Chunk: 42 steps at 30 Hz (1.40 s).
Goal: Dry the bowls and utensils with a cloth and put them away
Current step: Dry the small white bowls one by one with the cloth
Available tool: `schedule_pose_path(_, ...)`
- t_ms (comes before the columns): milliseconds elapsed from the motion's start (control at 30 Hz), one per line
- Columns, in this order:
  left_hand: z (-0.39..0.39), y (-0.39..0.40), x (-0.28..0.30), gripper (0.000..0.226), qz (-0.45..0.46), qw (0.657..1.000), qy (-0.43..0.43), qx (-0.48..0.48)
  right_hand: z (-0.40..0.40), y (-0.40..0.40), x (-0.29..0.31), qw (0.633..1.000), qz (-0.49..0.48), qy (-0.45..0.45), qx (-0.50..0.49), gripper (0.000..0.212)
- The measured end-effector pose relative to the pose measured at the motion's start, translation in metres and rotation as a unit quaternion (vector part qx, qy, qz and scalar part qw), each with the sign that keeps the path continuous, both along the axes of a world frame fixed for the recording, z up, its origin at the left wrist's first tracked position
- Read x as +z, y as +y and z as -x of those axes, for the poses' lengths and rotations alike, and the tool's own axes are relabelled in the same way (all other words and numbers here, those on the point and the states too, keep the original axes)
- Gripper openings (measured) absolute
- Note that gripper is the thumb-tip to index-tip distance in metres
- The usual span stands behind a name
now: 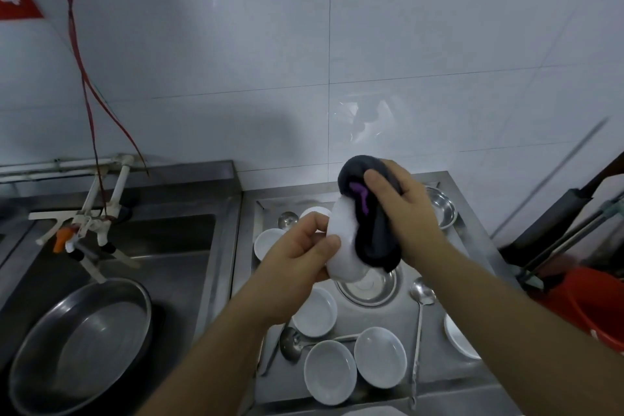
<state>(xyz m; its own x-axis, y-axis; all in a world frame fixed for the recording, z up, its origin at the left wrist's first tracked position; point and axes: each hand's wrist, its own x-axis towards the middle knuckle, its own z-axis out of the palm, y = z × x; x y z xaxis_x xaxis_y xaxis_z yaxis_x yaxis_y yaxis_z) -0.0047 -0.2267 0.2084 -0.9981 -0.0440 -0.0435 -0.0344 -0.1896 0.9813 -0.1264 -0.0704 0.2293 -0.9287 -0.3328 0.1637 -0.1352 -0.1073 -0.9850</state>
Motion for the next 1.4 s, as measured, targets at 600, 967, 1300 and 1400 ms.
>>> schedule_pose_path(600, 0.014, 0.030, -0.011, 0.006, 0.364, 0.918, 0.104, 0.118, -0.031, -0.002, -0.013, 0.851, 0.164, -0.496, 0.051, 0.030)
schedule_pose_path(967, 0.010, 0.032, -0.020, 0.013, 0.503, 0.860, 0.084, 0.023, -0.018, 0.012, -0.020, 0.917, 0.129, -0.375, -0.039, 0.039)
schedule_pose_path(1300, 0.023, 0.038, -0.029, 0.032, 0.638, 0.746, 0.187, -0.033, -0.002, 0.037, -0.040, 0.933, 0.093, -0.343, -0.063, 0.042)
schedule_pose_path(1400, 0.025, 0.046, -0.039, 0.026, 0.633, 0.753, 0.179, 0.015, -0.001, 0.048, -0.051, 0.920, 0.141, -0.358, -0.080, 0.039)
